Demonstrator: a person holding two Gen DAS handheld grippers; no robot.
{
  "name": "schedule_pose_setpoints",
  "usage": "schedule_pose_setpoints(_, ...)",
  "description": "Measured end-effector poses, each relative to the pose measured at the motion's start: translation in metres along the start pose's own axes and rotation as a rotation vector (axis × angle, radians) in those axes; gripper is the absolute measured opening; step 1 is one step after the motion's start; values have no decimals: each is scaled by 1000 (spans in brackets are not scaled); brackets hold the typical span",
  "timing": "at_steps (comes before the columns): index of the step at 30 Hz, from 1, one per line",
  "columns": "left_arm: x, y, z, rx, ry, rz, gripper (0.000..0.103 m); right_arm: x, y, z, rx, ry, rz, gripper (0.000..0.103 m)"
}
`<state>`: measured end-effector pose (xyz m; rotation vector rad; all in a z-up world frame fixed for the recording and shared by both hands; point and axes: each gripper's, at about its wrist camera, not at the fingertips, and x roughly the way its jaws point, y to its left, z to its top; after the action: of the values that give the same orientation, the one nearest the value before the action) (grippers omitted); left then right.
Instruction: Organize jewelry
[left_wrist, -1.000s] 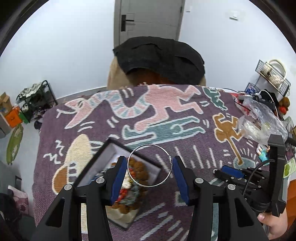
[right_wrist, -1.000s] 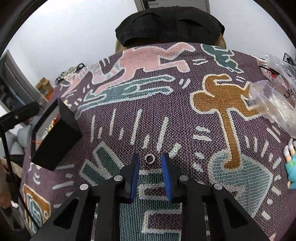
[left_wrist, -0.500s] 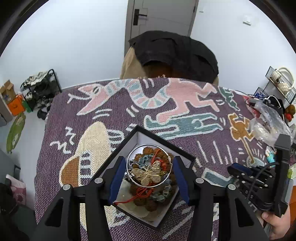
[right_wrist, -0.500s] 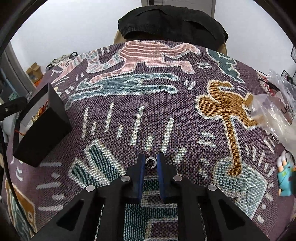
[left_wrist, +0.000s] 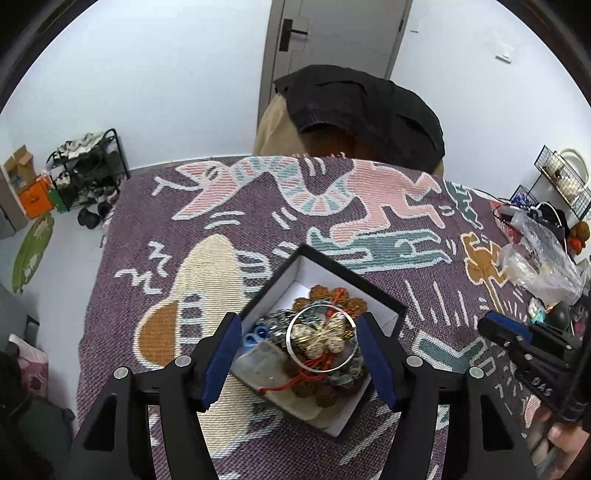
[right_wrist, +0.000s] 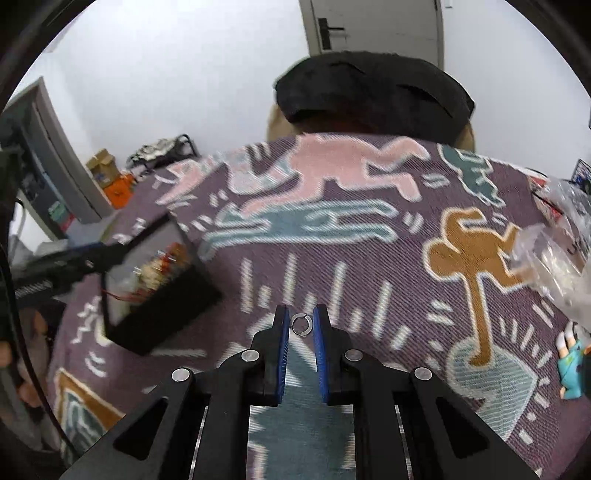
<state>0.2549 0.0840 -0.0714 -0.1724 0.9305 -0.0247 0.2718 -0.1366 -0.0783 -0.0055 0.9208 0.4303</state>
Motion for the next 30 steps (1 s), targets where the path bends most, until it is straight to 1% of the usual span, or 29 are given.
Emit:
schedule_pose_setpoints(7, -12, 21, -6, -28, -19, -4, 66, -7, 38, 16, -30, -24, 93, 14)
schedule_pose_setpoints(15, -26, 46, -12, -76, -42, -13, 66, 9, 88, 24, -75, -12, 174, 14)
schedule_pose_setpoints(19, -32, 52, -16, -93, -51, -9, 66, 18, 101, 26, -58, -17, 229, 14)
schedule_pose_setpoints(21, -36, 53, -17, -94, -60, -10, 66, 18, 102, 27, -41, -24, 231, 14)
schedule_pose_setpoints(22, -39, 53, -17, -92, -65, -8, 66, 18, 100, 27, -27, -26, 237, 17)
schedule_pose_setpoints(23, -41, 52, -18, -89, -70, -8, 66, 17, 99, 27, -16, -25, 246, 23)
schedule_pose_setpoints(24, -43, 52, -18, -87, -73, -8, 66, 16, 95, 26, -5, -25, 257, 42)
schedule_pose_setpoints(25, -45, 50, -18, -85, -79, -10, 66, 13, 92, 25, 0, -28, 256, 59)
schedule_pose_setpoints(26, -47, 49, -18, -84, -85, -12, 67, 8, 88, 22, 3, -43, 243, 62)
schedule_pose_setpoints(30, -53, 39, -19, -76, -114, -26, 82, -7, 75, 16, 14, -60, 214, 62)
